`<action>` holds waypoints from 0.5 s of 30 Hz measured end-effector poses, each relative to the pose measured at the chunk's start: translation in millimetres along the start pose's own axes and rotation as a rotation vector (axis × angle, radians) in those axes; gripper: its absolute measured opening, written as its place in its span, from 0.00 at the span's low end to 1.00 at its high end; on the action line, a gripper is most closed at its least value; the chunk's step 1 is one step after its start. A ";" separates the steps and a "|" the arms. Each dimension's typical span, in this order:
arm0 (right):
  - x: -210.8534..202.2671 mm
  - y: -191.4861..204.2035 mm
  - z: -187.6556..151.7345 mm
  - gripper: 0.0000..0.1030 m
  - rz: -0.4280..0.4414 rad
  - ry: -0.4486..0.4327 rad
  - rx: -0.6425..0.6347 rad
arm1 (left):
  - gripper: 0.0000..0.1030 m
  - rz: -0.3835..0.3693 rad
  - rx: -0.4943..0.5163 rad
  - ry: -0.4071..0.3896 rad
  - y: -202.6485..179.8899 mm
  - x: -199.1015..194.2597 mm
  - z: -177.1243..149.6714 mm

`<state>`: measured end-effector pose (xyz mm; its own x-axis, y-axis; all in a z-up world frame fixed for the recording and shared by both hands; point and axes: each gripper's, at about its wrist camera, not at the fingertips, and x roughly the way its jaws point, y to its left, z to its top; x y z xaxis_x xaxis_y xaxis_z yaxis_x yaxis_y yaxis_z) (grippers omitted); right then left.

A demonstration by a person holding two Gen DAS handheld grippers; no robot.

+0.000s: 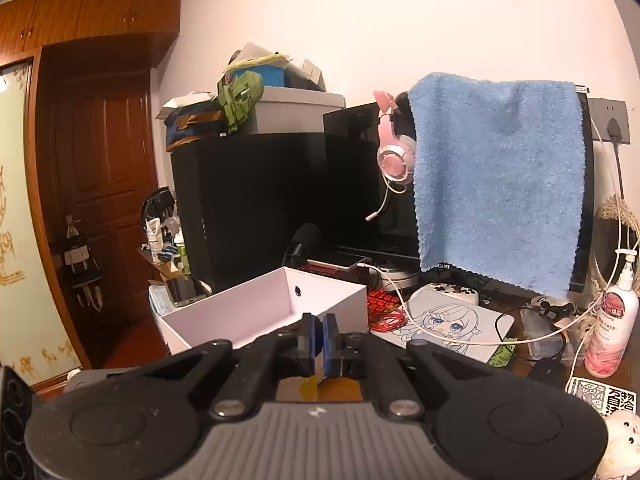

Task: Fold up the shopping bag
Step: 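Loop the hair tie over the strip's end with the right gripper while the left gripper holds it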

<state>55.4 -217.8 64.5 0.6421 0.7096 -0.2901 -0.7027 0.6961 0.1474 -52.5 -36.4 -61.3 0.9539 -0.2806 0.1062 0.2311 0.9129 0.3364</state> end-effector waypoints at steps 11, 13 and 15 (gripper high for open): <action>9.0 -44.1 -12.6 0.02 0.123 0.032 0.238 | 0.07 -0.041 -0.091 -0.021 7.8 -3.4 2.3; 15.5 -56.3 -22.4 0.02 0.174 0.045 0.329 | 0.08 -0.065 -0.152 -0.008 15.9 -1.2 2.5; 22.1 -68.5 -32.1 0.03 0.226 0.058 0.420 | 0.09 -0.103 -0.284 0.013 34.0 2.5 1.5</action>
<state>107.8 -253.4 17.6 0.4612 0.8491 -0.2576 -0.6303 0.5179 0.5784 -42.6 -6.5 -48.2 0.9247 -0.3739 0.0723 0.3693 0.9267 0.0689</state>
